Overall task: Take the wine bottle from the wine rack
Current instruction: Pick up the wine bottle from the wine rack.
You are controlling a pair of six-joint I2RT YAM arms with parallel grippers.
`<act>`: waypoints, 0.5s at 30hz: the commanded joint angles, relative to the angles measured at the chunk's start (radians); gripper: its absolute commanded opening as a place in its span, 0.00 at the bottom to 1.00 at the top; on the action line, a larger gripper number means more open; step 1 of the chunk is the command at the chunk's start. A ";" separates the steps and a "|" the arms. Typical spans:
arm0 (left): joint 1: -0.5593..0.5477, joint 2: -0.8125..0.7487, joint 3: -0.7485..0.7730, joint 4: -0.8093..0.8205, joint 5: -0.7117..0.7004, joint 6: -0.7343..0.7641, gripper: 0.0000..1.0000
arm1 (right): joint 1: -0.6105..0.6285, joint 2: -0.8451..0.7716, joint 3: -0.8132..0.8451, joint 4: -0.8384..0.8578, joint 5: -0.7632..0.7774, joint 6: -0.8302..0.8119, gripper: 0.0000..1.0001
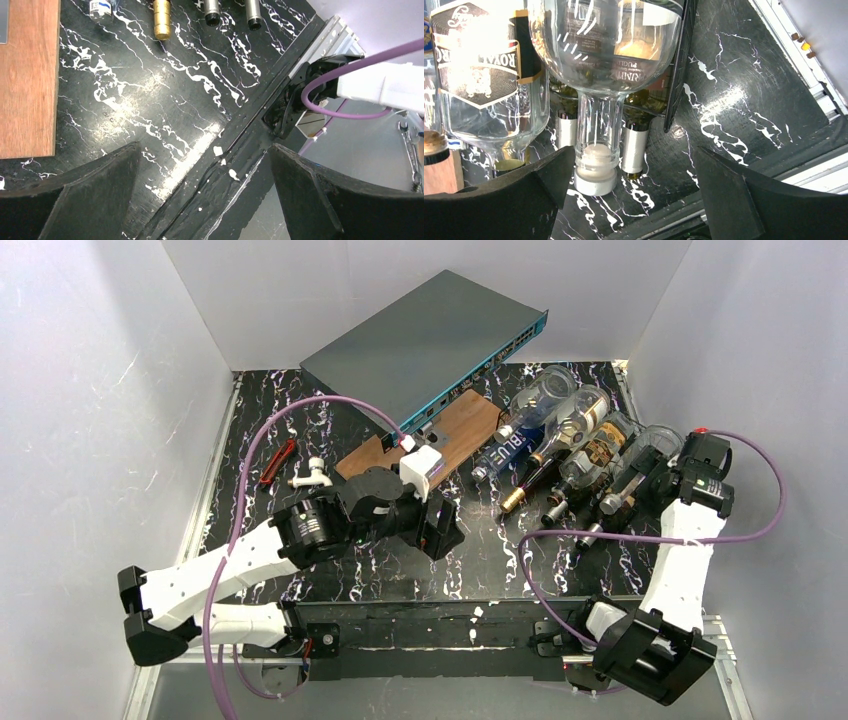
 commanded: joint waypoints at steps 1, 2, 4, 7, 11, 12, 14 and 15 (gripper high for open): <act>-0.003 0.016 0.083 -0.060 -0.046 -0.024 0.99 | -0.004 -0.045 -0.032 0.090 0.006 0.080 0.98; -0.003 0.019 0.092 -0.067 -0.052 -0.025 0.99 | -0.004 -0.051 -0.044 0.096 0.001 0.091 0.98; -0.004 0.026 0.108 -0.079 -0.058 -0.022 0.99 | -0.004 -0.068 -0.068 0.118 -0.009 0.111 0.95; -0.003 0.037 0.139 -0.106 -0.064 -0.017 0.99 | -0.004 -0.080 -0.086 0.127 -0.024 0.145 0.91; -0.003 0.048 0.159 -0.128 -0.078 -0.010 0.99 | -0.003 -0.088 -0.101 0.132 -0.065 0.197 0.83; -0.003 0.049 0.162 -0.130 -0.080 -0.008 0.99 | -0.003 -0.088 -0.110 0.143 -0.071 0.219 0.81; -0.003 0.052 0.168 -0.132 -0.081 0.000 0.99 | -0.003 -0.080 -0.126 0.169 -0.079 0.247 0.78; -0.003 0.055 0.173 -0.133 -0.082 0.003 0.99 | -0.003 -0.074 -0.132 0.178 -0.082 0.257 0.76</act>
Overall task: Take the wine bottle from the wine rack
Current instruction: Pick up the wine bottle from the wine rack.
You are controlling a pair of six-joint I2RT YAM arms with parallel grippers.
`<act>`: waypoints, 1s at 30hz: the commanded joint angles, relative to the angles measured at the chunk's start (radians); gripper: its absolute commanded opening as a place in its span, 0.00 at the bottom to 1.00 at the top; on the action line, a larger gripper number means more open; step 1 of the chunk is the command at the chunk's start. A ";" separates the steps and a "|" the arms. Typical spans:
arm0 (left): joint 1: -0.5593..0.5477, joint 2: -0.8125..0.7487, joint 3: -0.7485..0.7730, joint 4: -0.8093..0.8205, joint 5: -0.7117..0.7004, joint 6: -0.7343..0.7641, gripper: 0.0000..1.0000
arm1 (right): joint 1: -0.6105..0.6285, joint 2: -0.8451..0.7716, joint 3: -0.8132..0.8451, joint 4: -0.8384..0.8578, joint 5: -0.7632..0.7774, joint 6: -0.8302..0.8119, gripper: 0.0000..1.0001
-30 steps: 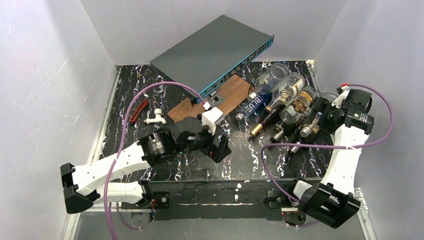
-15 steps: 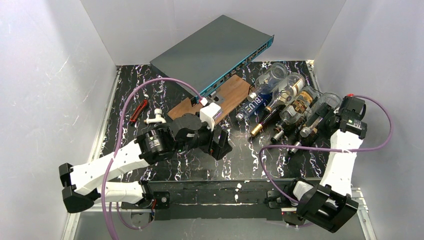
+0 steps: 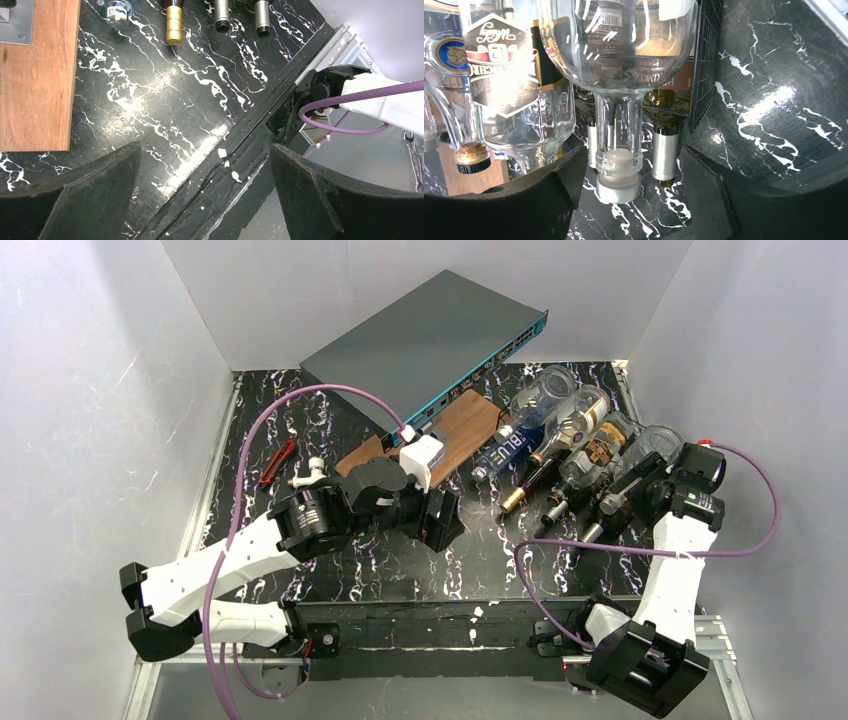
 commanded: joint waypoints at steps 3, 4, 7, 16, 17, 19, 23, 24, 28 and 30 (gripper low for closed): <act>-0.003 0.014 0.052 -0.034 -0.032 0.023 0.99 | -0.003 0.021 -0.026 0.079 -0.016 0.094 0.74; -0.004 0.015 0.052 -0.034 -0.032 0.024 0.99 | -0.003 0.025 -0.028 0.086 -0.010 0.101 0.73; -0.003 0.023 0.051 -0.035 -0.032 0.030 0.99 | -0.003 0.031 -0.034 0.113 -0.019 0.132 0.71; -0.003 0.030 0.055 -0.038 -0.035 0.042 0.99 | -0.003 0.092 -0.046 0.192 0.004 0.183 0.66; -0.003 0.032 0.054 -0.038 -0.035 0.043 0.99 | -0.003 0.099 -0.052 0.197 -0.001 0.191 0.65; -0.003 0.037 0.055 -0.038 -0.035 0.044 0.99 | -0.003 0.108 -0.057 0.207 -0.010 0.204 0.64; -0.003 0.045 0.056 -0.038 -0.033 0.049 0.99 | -0.002 0.118 -0.060 0.224 -0.016 0.220 0.60; -0.003 0.046 0.056 -0.038 -0.033 0.051 0.99 | -0.002 0.121 -0.063 0.227 -0.018 0.224 0.60; -0.003 0.049 0.059 -0.038 -0.032 0.054 0.99 | -0.001 0.123 -0.089 0.243 -0.018 0.235 0.59; -0.003 0.051 0.057 -0.038 -0.032 0.056 0.99 | 0.000 0.119 -0.098 0.250 -0.019 0.237 0.58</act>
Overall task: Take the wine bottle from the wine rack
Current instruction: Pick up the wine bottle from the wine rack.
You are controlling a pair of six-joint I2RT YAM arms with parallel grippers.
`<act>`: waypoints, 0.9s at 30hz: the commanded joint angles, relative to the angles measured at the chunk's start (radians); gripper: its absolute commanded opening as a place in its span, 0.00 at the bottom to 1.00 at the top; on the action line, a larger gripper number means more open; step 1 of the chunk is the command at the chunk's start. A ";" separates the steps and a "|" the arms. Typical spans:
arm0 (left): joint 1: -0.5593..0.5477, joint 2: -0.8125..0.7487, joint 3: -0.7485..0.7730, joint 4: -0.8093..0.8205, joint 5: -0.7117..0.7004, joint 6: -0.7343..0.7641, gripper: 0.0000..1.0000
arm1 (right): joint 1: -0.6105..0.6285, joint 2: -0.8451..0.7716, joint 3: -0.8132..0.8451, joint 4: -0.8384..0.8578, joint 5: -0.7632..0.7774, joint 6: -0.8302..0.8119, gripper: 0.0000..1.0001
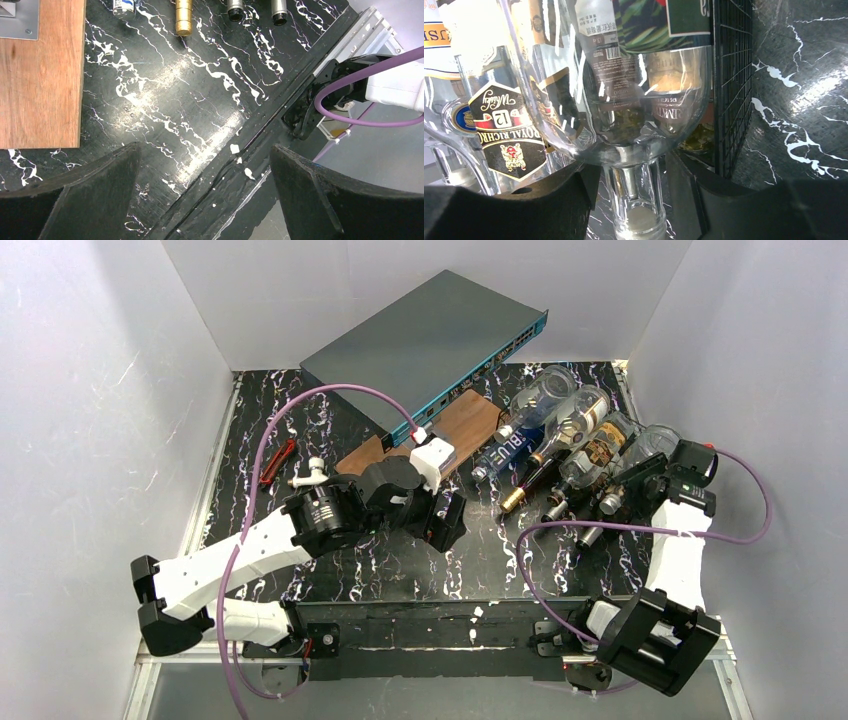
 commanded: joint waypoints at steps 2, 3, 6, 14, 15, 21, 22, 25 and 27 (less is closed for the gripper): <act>-0.003 -0.004 0.039 -0.011 -0.017 0.016 0.99 | 0.002 -0.004 -0.031 0.059 0.013 0.024 0.57; -0.003 -0.003 0.039 -0.011 -0.016 0.017 0.99 | 0.003 -0.004 -0.034 0.061 0.013 0.024 0.56; -0.003 -0.006 0.035 -0.011 -0.015 0.016 0.99 | 0.004 -0.009 -0.042 0.064 0.009 0.026 0.52; -0.003 -0.028 0.021 -0.010 -0.018 0.011 0.99 | 0.004 -0.099 -0.019 0.048 0.008 0.030 0.06; -0.003 -0.030 0.021 -0.010 -0.018 0.011 0.99 | 0.004 -0.112 -0.010 0.041 0.015 0.034 0.01; -0.003 -0.047 0.014 -0.010 -0.020 0.010 0.99 | 0.004 -0.150 0.052 -0.015 0.047 0.041 0.01; -0.002 -0.048 0.012 -0.009 -0.020 0.009 0.99 | 0.004 -0.154 0.057 -0.016 0.048 0.043 0.01; -0.003 -0.053 0.010 -0.009 -0.017 0.009 0.99 | 0.004 -0.171 0.080 -0.026 0.051 0.051 0.01; -0.003 -0.054 0.011 -0.009 -0.015 0.009 0.99 | 0.004 -0.182 0.101 -0.032 0.055 0.054 0.01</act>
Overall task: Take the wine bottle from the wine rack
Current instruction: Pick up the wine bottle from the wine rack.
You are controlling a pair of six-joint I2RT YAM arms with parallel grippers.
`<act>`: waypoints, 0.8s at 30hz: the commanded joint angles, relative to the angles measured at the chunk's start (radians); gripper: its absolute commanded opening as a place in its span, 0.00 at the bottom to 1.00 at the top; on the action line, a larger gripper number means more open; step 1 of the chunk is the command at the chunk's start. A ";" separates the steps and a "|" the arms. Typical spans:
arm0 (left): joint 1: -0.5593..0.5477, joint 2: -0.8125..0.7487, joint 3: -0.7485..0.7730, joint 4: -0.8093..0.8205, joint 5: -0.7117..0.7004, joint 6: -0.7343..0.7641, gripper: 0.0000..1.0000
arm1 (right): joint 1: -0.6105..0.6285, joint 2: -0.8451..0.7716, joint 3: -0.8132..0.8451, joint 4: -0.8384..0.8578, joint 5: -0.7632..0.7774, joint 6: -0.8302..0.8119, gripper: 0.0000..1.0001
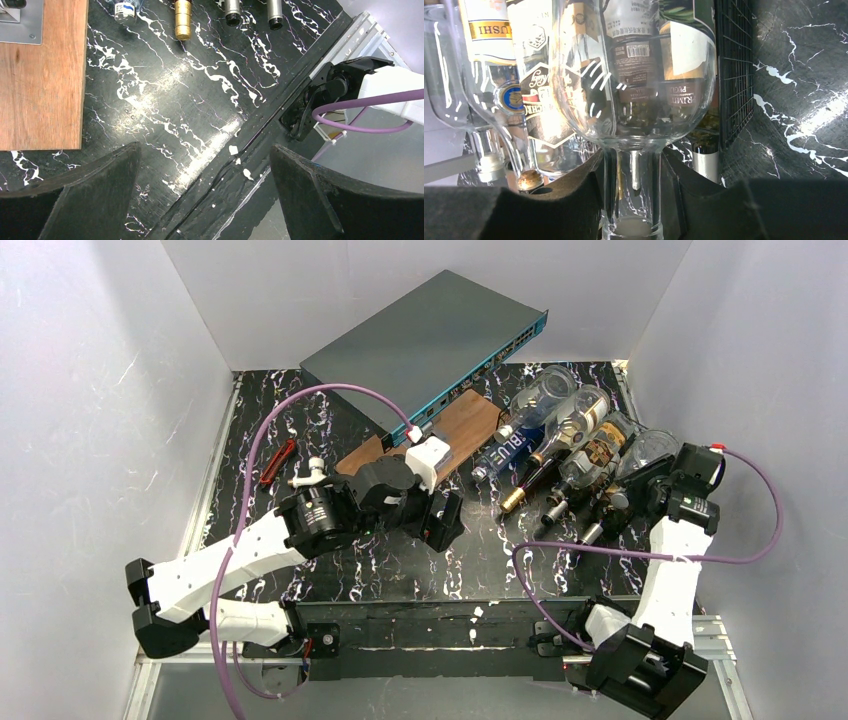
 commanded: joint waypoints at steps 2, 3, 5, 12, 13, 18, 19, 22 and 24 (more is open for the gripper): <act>-0.003 -0.039 0.007 -0.010 -0.014 0.004 0.99 | -0.005 -0.057 0.112 0.010 0.051 0.029 0.01; -0.003 -0.040 0.006 -0.008 -0.015 0.004 0.99 | -0.005 -0.064 0.119 0.009 0.056 0.030 0.01; -0.003 -0.044 0.003 -0.007 -0.014 0.003 0.99 | -0.005 -0.074 0.127 0.007 0.067 0.030 0.01; -0.003 -0.056 -0.009 0.001 -0.009 0.004 0.99 | -0.005 -0.103 0.147 0.021 0.095 0.032 0.01; -0.003 -0.058 -0.011 0.001 -0.010 0.004 0.99 | -0.005 -0.108 0.155 0.025 0.099 0.032 0.01; -0.003 -0.063 -0.012 0.007 -0.006 0.004 0.99 | -0.004 -0.121 0.187 0.038 0.099 0.031 0.01; -0.003 -0.065 -0.014 0.007 -0.004 0.004 0.99 | -0.005 -0.123 0.190 0.038 0.099 0.031 0.01; -0.003 -0.067 -0.016 0.010 -0.002 0.004 0.99 | -0.005 -0.134 0.203 0.040 0.113 0.029 0.01; -0.003 -0.071 -0.020 0.012 -0.001 0.004 0.99 | -0.005 -0.141 0.211 0.043 0.127 0.026 0.01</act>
